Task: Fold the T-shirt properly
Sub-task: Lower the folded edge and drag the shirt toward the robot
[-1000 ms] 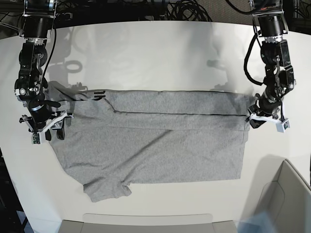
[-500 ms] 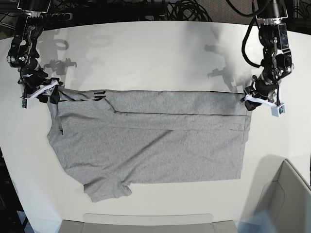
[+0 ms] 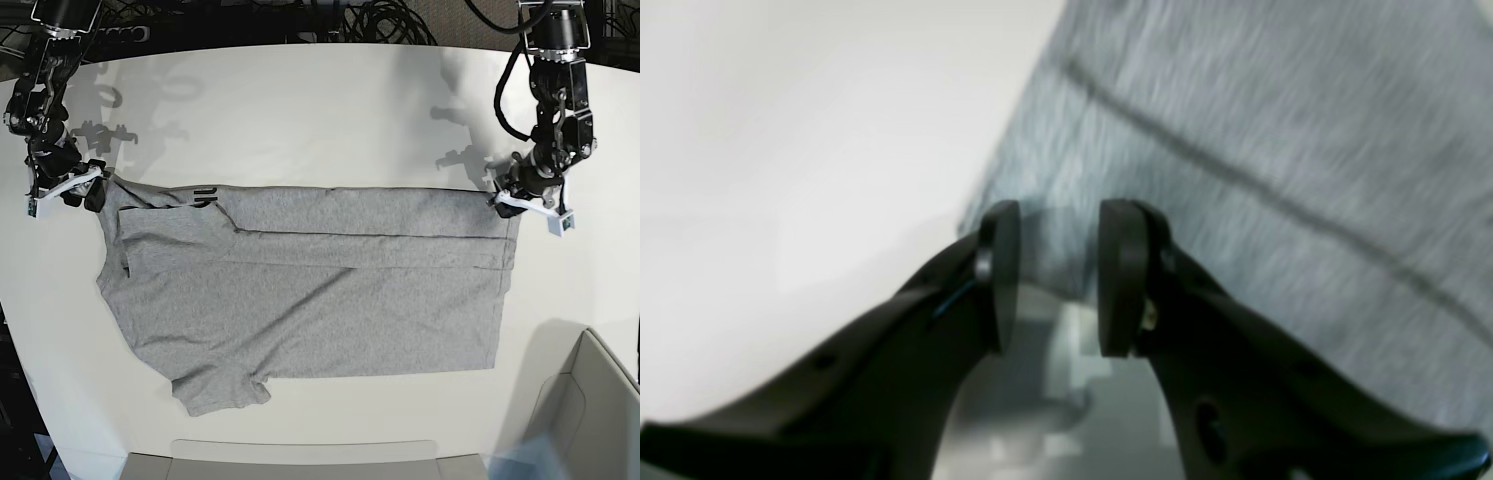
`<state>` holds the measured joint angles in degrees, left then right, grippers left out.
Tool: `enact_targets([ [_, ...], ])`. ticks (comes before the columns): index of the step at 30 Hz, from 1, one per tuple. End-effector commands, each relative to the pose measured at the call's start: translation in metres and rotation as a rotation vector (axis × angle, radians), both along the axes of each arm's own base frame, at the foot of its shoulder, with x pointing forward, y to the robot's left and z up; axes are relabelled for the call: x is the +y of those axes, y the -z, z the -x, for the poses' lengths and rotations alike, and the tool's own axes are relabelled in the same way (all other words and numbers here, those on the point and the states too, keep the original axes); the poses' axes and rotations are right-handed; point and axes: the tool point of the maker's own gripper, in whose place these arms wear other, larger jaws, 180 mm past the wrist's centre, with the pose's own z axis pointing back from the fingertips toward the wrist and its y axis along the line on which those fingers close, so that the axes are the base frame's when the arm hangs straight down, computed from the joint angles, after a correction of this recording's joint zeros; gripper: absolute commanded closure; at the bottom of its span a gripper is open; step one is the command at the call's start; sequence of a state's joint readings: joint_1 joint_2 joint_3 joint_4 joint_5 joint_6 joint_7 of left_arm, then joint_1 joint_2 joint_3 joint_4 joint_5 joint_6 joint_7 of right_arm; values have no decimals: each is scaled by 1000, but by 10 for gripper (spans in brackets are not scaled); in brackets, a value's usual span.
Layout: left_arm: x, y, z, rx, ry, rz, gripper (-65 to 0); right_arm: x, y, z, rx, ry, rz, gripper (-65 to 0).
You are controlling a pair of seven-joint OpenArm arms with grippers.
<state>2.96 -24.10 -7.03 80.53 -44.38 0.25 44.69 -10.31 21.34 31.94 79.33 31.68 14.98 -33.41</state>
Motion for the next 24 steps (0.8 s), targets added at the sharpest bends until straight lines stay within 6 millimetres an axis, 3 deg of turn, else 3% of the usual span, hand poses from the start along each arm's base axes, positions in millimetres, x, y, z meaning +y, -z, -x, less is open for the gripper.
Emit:
enact_targets([
  [1,5,-12,-16,-45,-2,-10,-211,-6,-10,-6,-33,-2,10,-279],
  [4,10,2,-14,-10,-26,-2,-211,-6,-7,-10,-35,-16,-4,-279],
  [11,11,5,-12,-6,-31,-4,-199,5,9,-12,-7,-53,-47,-279],
  [15,12,9,-8,9,-33,-4,-91,24,19,-11,28,-117,-47,-266],
  [18,16,22,0,49,-49,2,-4,30,28,-8,51,-128,-57,-197],
  [24,14,30,11,81,-49,14,0,21,39,0,84,-94,-64,-11],
])
